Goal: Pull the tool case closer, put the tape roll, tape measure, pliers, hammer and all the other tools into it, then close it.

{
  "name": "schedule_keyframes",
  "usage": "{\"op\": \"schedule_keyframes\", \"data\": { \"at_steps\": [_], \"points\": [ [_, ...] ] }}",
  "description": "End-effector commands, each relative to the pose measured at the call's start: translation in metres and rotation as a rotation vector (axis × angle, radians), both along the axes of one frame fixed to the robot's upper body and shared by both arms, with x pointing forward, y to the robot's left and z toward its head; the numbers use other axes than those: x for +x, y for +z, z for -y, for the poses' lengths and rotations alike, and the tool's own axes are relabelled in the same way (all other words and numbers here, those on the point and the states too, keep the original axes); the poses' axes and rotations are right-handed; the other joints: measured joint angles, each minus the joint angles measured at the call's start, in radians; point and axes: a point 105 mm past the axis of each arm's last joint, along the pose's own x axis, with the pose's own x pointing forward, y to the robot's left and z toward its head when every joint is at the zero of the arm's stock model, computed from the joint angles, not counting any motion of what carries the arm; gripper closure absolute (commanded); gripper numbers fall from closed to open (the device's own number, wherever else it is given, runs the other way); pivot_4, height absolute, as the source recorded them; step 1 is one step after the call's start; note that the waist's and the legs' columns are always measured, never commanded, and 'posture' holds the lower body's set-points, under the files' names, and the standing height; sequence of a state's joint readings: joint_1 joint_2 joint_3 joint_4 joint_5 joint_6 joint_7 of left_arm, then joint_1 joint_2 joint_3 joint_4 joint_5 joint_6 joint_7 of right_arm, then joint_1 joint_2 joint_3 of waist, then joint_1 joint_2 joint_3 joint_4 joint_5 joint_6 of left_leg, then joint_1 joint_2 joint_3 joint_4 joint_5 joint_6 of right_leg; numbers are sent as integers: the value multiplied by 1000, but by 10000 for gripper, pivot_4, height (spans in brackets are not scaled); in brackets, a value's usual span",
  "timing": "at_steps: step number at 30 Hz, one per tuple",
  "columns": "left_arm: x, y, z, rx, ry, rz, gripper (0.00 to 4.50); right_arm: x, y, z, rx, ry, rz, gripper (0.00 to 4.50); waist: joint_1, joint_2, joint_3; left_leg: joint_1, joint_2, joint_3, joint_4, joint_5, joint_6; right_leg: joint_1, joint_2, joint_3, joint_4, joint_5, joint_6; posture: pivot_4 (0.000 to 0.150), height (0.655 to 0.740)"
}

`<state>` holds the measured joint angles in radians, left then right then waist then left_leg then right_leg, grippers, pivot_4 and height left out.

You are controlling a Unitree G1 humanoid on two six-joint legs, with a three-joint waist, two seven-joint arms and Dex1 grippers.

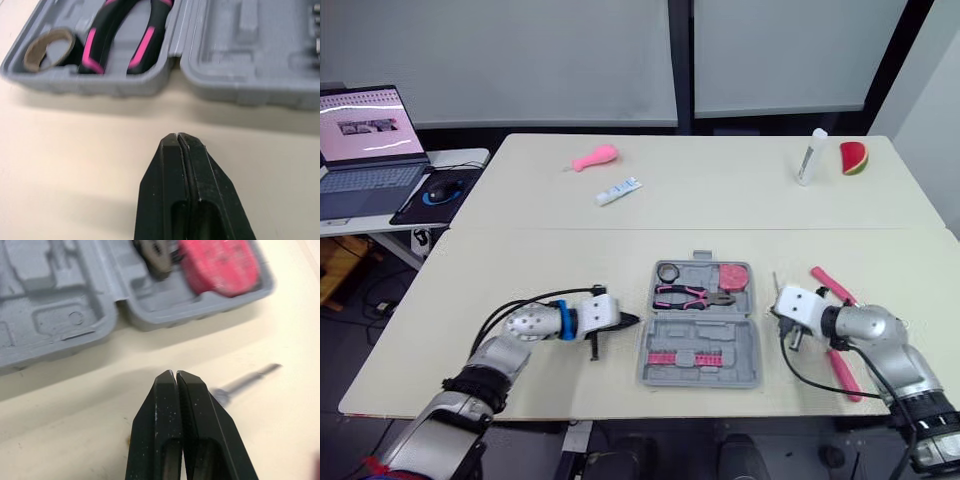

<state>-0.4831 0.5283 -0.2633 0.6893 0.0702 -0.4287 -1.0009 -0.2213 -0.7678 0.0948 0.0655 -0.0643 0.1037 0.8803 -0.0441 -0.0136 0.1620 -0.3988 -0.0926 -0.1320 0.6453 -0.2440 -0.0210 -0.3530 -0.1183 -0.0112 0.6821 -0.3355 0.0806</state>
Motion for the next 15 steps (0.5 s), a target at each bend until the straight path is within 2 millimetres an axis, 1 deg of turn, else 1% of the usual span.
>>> {"op": "schedule_keyframes", "data": {
  "at_steps": [1,4,5,7,8,9,10,13,15],
  "points": [
    [1,29,-15,-96,32,40,45000,-5,36,-3,103,6,59,44942,1,0,0,0,0,0,0,0,0,0,0,0,0,0,0,1500,7400],
    [-5,51,-32,-156,59,29,45000,-15,59,12,186,-38,65,44942,10,0,0,-1,-1,-1,0,0,0,1,-1,0,-1,0,0,1500,7400],
    [-8,58,-41,-168,65,23,43251,-19,67,20,203,-49,67,44999,12,0,0,-1,-1,-1,0,0,0,0,-1,0,-1,0,0,1500,7400],
    [-13,73,-65,-182,103,-8,39466,-33,83,41,234,-66,52,39891,16,0,0,-1,-1,-1,0,0,0,1,-2,-1,-1,0,0,1500,7400],
    [-16,87,-87,-195,156,-32,36807,-46,92,58,247,-78,36,38528,16,0,0,-1,-1,-1,0,0,0,1,-2,-1,-2,0,0,1500,7400],
    [-19,99,-103,-202,198,-46,33495,-57,98,73,234,-98,28,36711,17,0,0,-1,-1,-1,0,0,1,1,-2,-1,-2,0,0,1500,7400],
    [-21,110,-115,-209,233,-54,30977,-65,100,85,210,-119,13,35326,17,-1,1,-1,-1,-1,0,-2,3,1,-2,-2,-2,0,0,1500,7400],
    [-23,129,-135,-246,327,-58,21571,-78,106,116,181,-203,20,29779,14,-1,1,0,-1,-1,-1,-3,5,2,-1,-1,-2,0,0,1500,7400],
    [-24,132,-151,-259,399,-55,15346,-82,110,136,165,-266,55,26120,14,0,0,3,-1,0,-1,-3,5,5,-1,-1,-2,0,0,1500,7400]
  ]
}}
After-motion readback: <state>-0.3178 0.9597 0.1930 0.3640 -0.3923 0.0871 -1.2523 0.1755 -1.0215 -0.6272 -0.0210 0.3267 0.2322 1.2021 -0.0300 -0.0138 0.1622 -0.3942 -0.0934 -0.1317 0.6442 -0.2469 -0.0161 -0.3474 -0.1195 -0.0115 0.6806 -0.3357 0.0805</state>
